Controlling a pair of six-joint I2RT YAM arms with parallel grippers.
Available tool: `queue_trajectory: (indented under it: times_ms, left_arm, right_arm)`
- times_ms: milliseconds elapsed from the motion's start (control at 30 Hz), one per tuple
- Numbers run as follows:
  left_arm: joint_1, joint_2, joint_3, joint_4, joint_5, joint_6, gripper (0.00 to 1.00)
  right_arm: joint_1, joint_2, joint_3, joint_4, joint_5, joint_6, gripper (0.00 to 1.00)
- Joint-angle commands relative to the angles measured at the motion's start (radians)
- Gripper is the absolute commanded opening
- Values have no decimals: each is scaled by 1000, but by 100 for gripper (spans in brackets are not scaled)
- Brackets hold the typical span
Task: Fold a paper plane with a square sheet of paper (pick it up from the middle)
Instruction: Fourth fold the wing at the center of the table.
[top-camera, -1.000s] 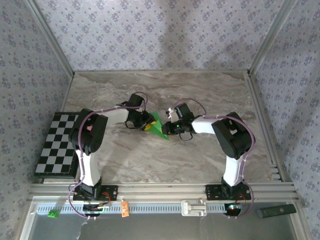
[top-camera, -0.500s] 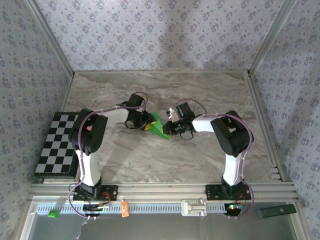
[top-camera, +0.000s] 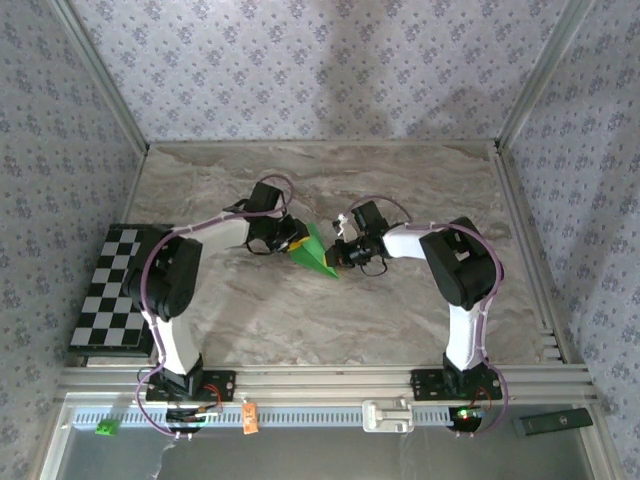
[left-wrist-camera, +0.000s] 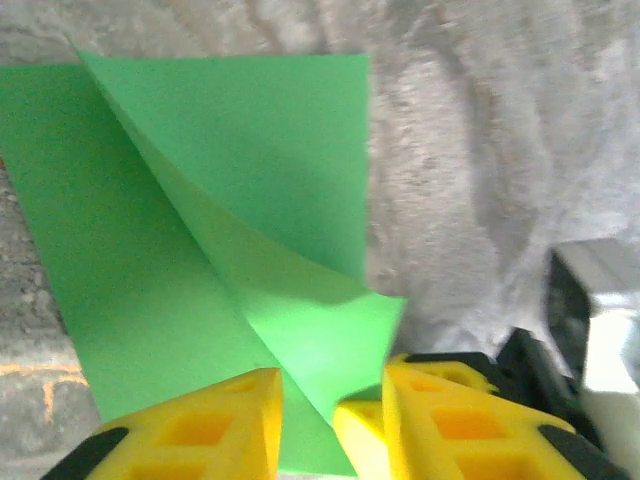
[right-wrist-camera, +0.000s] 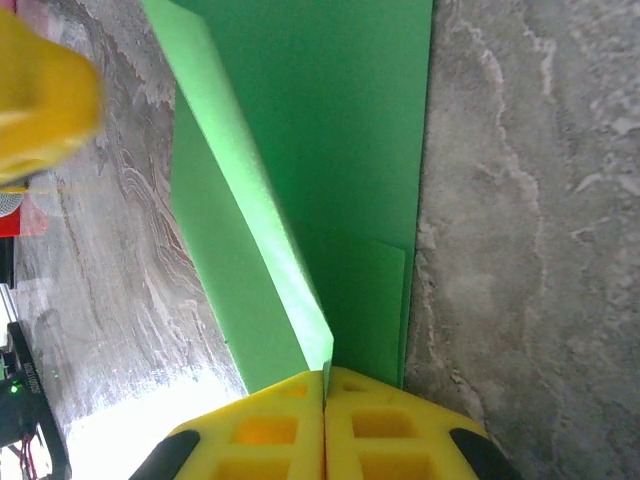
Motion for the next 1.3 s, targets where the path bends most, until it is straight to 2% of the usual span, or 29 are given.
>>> queue_trajectory:
  times_ms: [0,167,333,867,1267]
  left_arm:
    - [2,-41,-49,119,54,25,26]
    - [-11,24,-48,224,143,0,17]
    - [-24,82,-30,252,172,-1,13]
    - [-31,98,-137,399,199,-21,13]
    - [-36,150,-115,419,206,-32,13]
  right_arm:
    - [-2,53,18,-64,37,-17,8]
    - [-5,67,38,-93,29,-23,9]
    - [-8,76,52,-115,32,-22,10]
    - [-16,66,5,-58,44,-14,9]
    - [-22,66,-15,-25,45,-7,9]
